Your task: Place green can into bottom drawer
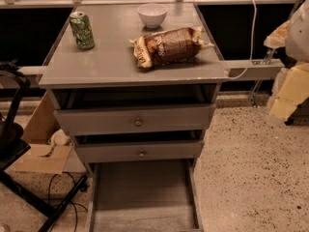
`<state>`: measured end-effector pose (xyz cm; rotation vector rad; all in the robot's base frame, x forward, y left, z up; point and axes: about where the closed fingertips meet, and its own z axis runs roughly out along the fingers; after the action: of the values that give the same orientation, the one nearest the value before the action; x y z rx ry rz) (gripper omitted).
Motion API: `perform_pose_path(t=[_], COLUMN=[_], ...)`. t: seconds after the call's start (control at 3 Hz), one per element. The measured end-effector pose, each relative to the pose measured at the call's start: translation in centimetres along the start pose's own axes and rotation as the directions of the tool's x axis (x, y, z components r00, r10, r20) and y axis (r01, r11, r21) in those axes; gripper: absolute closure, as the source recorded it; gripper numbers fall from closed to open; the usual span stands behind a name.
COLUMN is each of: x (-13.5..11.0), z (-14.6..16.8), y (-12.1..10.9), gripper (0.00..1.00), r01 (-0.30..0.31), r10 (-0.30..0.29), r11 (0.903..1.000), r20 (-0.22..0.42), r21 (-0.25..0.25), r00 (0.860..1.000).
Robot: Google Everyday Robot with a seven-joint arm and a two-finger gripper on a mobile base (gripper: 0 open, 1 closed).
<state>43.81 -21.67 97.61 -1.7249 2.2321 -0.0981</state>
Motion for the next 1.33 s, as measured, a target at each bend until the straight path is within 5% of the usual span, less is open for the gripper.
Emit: perform_pose_path(t=[0.33,0.67,1.0,1.33], x=[-0.1,-1.7,-2.6,-6.4], z=[0.0,0.3,1.3,3.3], y=[-0.1,-1.7,-5.1,-8.4], gripper=[0.00,0.00,0.00,0.00], r01=[0.001,0.005,-0.087,-0.193], r10=[-0.001,-0.007,0.074,0.166], r11=[1.0000,0.9997,0.9953,0.9811], r20=[0.002,0.074,0.234,0.476], r21=[0.003,0.025,0.044,0.009], r00=[1.000,0.997,0.969,0.864])
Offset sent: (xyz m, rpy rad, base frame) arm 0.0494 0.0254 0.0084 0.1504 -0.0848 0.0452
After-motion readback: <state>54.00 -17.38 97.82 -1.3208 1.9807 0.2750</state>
